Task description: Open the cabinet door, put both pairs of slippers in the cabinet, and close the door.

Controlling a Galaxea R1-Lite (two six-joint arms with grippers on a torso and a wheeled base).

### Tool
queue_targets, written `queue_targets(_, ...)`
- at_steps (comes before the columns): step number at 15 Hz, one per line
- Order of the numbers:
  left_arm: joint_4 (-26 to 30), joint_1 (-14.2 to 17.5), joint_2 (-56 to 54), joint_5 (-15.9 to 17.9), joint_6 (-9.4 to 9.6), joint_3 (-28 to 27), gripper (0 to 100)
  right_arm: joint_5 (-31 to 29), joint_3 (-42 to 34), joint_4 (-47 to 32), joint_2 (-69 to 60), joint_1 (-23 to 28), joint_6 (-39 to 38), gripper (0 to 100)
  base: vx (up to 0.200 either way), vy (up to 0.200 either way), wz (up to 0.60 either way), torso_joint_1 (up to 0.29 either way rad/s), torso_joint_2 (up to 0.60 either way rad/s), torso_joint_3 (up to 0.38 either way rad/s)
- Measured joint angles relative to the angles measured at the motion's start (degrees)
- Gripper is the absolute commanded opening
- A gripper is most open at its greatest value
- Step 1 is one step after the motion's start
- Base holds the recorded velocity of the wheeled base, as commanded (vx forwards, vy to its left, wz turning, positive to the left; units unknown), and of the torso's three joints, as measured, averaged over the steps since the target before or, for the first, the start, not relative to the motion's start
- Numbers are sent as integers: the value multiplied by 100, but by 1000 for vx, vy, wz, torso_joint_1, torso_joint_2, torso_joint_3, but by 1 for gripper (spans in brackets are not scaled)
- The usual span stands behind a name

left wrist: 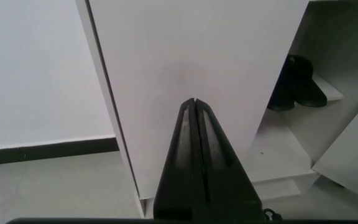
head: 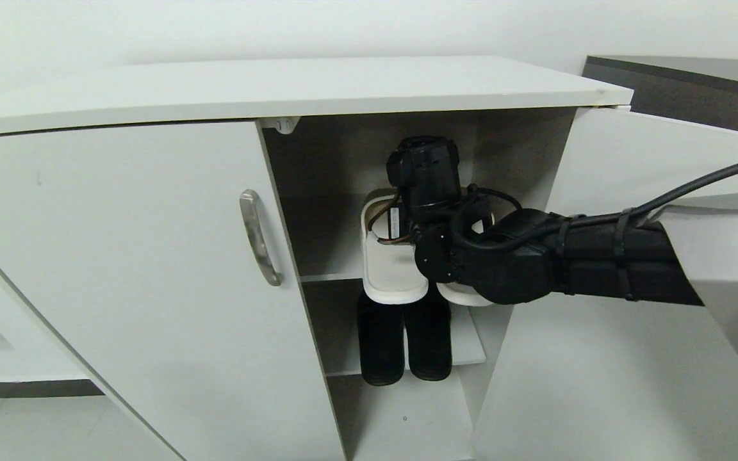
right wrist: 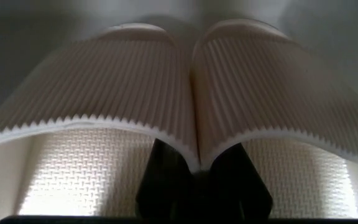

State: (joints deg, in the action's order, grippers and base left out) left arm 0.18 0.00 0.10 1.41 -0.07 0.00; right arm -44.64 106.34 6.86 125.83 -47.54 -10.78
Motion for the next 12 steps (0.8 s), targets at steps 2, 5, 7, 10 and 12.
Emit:
queue_targets(2, -2, 0, 0, -2, 0, 0, 0, 17, 236, -17, 154, 52, 49, 0, 0, 0, 0, 0, 0, 0)
queue_targets(5, -2, 0, 0, -5, 2, 0, 0, 50, 542, -16, 344, 163, 176, 0, 0, 0, 0, 0, 0, 0)
queue_targets(7, 0, 0, 0, -7, 2, 0, 0, 48, 691, -16, 438, 188, 211, 0, 0, 0, 0, 0, 0, 0)
queue_targets(10, -2, 0, 0, -7, 0, 0, 0, 52, 805, -117, 521, 210, 262, 0, 0, 0, 0, 0, 0, 0)
queue_targets(12, -2, 0, 0, -9, 0, 0, 0, 80, 819, -230, 545, 227, 251, 0, 0, 0, 0, 0, 0, 0)
